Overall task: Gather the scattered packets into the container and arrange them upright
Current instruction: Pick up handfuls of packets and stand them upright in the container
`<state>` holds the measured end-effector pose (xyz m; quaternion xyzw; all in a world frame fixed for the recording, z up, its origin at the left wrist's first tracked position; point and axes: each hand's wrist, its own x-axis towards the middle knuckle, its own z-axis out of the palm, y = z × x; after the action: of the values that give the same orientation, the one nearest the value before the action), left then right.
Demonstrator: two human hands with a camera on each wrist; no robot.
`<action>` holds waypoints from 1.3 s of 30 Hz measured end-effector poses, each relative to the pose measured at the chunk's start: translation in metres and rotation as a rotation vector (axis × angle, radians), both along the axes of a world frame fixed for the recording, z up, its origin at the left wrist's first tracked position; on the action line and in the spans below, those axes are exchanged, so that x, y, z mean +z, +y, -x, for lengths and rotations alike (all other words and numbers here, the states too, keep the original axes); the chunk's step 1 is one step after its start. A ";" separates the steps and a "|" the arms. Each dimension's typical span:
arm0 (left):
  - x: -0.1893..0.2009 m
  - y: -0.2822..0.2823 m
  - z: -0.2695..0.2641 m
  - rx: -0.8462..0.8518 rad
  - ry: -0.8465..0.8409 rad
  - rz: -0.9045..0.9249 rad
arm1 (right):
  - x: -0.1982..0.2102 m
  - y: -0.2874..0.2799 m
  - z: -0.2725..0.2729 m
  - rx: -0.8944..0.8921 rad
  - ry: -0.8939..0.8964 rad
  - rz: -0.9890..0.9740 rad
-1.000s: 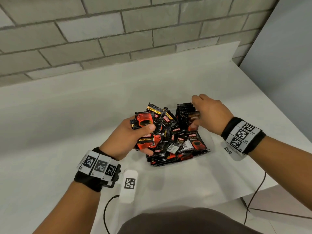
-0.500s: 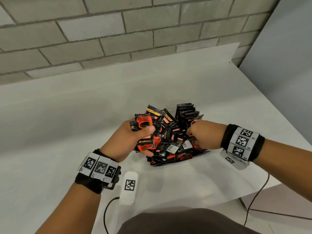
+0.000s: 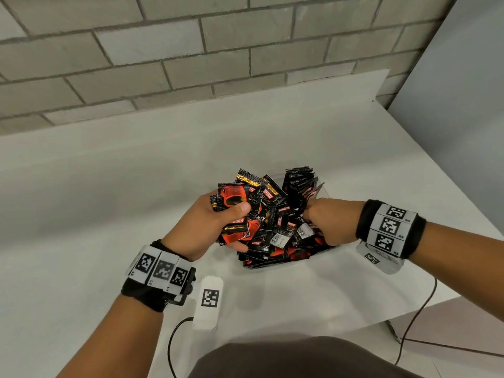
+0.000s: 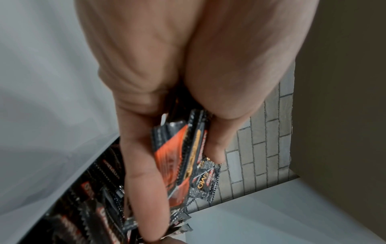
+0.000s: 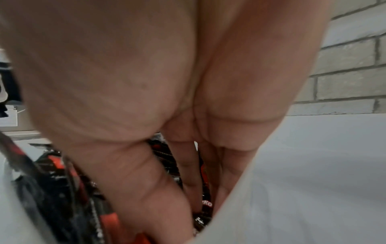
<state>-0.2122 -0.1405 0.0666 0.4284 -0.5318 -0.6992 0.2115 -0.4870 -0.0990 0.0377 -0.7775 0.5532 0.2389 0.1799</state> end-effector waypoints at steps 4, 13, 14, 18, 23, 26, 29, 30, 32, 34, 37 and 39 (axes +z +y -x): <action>0.000 0.000 0.000 0.004 -0.008 -0.003 | 0.005 -0.004 0.001 -0.051 -0.037 -0.032; 0.002 0.001 0.000 0.004 -0.008 0.001 | -0.006 -0.002 0.000 0.003 0.021 0.001; 0.002 0.001 0.000 0.003 -0.010 0.001 | -0.004 -0.002 0.000 -0.005 0.021 -0.011; 0.001 0.001 0.001 0.002 -0.011 -0.004 | -0.002 -0.004 0.001 -0.052 -0.009 -0.050; 0.000 0.000 0.004 -0.011 -0.010 -0.004 | 0.006 -0.007 0.000 -0.108 -0.071 -0.072; -0.001 -0.001 0.004 -0.011 -0.012 -0.006 | 0.007 -0.008 -0.001 -0.153 -0.064 -0.101; -0.002 -0.002 0.003 -0.003 -0.011 -0.012 | 0.007 -0.007 -0.003 -0.152 -0.037 -0.083; -0.002 -0.002 0.002 -0.002 -0.010 -0.012 | 0.008 -0.007 -0.004 -0.143 -0.024 -0.078; -0.002 -0.002 0.002 0.000 -0.007 -0.013 | 0.011 -0.006 -0.005 -0.127 0.005 -0.076; -0.002 -0.002 0.002 0.002 -0.006 -0.014 | 0.013 -0.005 -0.006 -0.115 0.016 -0.071; -0.003 -0.002 0.002 0.001 -0.009 -0.015 | 0.017 -0.007 -0.008 -0.122 -0.027 -0.077; -0.003 -0.003 0.002 -0.001 -0.012 -0.013 | 0.022 -0.009 -0.008 -0.161 -0.057 -0.110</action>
<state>-0.2145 -0.1433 0.0639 0.4340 -0.5287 -0.7000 0.2052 -0.4788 -0.1083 0.0595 -0.7260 0.5945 0.2316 0.2565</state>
